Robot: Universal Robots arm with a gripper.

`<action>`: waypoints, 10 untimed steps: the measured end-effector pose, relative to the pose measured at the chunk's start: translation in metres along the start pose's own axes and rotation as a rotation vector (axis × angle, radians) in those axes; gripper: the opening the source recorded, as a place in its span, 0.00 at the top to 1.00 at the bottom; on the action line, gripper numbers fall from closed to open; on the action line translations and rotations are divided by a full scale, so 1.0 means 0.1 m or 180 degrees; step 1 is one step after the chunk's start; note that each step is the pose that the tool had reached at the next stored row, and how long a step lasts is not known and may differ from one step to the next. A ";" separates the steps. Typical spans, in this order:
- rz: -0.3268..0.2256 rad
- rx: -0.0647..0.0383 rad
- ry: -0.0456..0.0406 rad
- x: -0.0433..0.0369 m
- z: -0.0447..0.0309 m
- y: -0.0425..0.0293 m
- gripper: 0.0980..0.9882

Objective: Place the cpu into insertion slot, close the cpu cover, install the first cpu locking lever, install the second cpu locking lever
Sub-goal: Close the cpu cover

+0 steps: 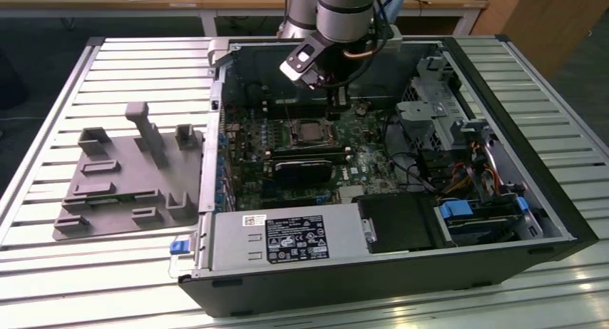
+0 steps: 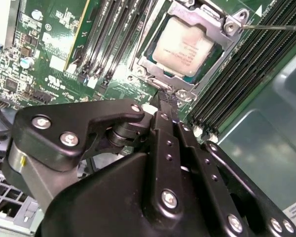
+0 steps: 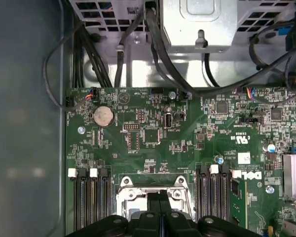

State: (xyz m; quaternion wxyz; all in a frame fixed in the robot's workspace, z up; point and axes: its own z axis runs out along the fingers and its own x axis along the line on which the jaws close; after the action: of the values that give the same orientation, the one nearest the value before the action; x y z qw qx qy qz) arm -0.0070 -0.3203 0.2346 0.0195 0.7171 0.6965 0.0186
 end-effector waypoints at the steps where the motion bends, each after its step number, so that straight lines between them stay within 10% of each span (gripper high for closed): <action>1: 0.0000 -0.0030 0.0001 -0.001 0.002 -0.030 1.00; 10: -0.0001 -0.0086 -0.0025 -0.007 0.048 -0.231 1.00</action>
State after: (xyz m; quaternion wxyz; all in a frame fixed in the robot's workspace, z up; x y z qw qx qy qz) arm -0.0297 -0.3203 0.2286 0.0319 0.7166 0.6963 0.0251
